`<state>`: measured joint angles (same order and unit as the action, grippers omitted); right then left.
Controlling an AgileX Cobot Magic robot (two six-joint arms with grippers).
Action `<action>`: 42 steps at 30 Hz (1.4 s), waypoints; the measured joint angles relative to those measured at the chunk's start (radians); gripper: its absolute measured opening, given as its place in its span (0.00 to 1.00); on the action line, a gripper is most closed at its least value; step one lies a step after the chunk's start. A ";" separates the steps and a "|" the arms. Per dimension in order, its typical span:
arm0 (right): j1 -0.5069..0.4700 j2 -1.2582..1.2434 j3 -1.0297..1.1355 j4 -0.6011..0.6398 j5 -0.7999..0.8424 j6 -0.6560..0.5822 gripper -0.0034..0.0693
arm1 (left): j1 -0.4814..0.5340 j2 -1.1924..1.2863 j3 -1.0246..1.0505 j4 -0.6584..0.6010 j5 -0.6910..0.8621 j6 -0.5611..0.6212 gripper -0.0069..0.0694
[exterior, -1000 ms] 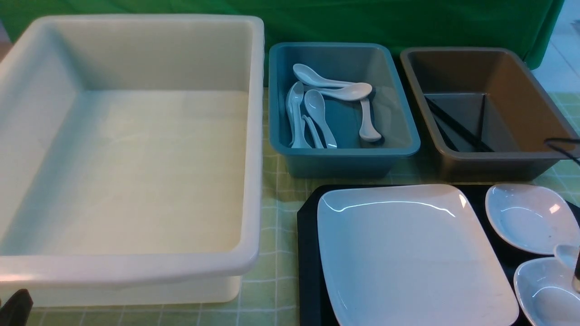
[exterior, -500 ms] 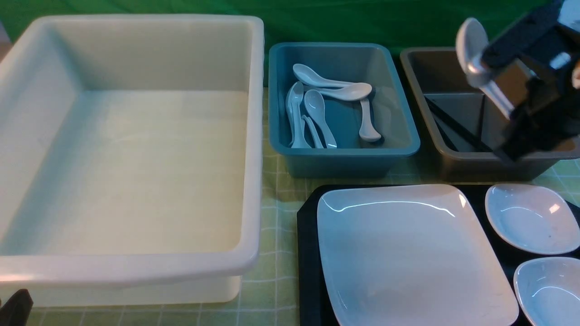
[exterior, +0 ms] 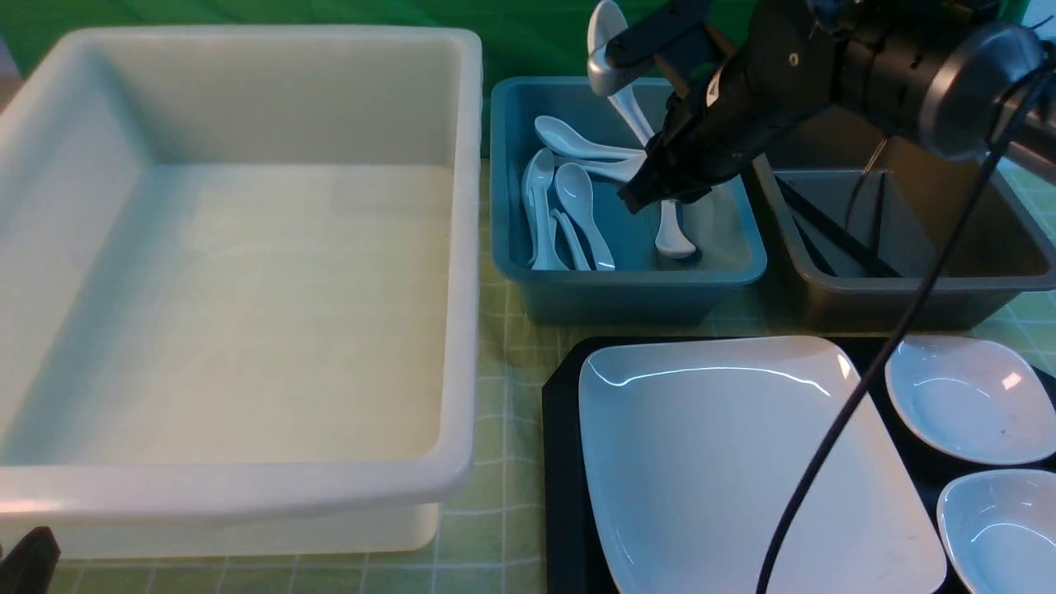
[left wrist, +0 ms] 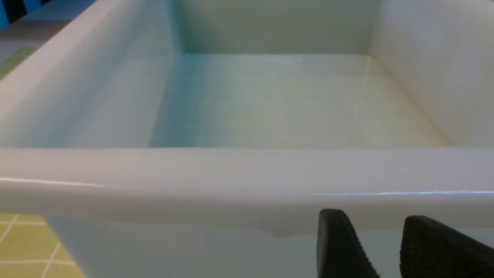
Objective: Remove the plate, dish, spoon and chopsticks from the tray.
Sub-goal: Use the right arm to put the soup spoon into the small storage box in the middle, then use the left arm to grab a plate from the dinner plate
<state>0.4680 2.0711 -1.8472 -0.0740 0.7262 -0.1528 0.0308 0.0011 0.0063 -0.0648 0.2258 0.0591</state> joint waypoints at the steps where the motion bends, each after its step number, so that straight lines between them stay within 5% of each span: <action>1: 0.000 0.008 -0.004 0.000 -0.012 0.002 0.30 | 0.000 0.000 0.000 0.000 0.000 0.000 0.38; 5: 0.000 0.020 -0.023 0.000 -0.038 0.040 0.50 | 0.000 0.000 0.000 0.000 0.000 0.000 0.38; 9: 0.000 0.017 -0.067 0.000 0.018 0.127 0.56 | 0.000 0.000 0.000 0.000 0.000 0.000 0.38; 11: 0.000 0.000 -0.104 0.001 0.105 0.148 0.52 | 0.000 0.000 0.000 0.000 0.000 0.000 0.38; 16: 0.000 -0.093 -0.208 0.006 0.413 0.097 0.22 | 0.000 0.000 0.000 0.000 0.000 0.000 0.38; 20: 0.000 -0.230 -0.212 0.015 0.470 0.092 0.08 | 0.000 0.000 0.000 0.000 0.000 0.000 0.38; 26: 0.000 -0.477 -0.120 0.055 0.479 0.087 0.06 | 0.000 -0.001 0.000 0.000 0.000 0.000 0.38; 34: 0.000 -0.905 0.279 0.063 0.474 0.086 0.06 | 0.000 -0.001 0.000 0.000 0.000 0.000 0.38; 42: 0.000 -1.357 0.750 0.063 0.262 0.086 0.07 | 0.000 -0.001 0.000 0.000 0.000 0.000 0.38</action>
<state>0.4680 0.7138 -1.0974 -0.0112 0.9878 -0.0670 0.0308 -0.0004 0.0063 -0.0648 0.2258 0.0591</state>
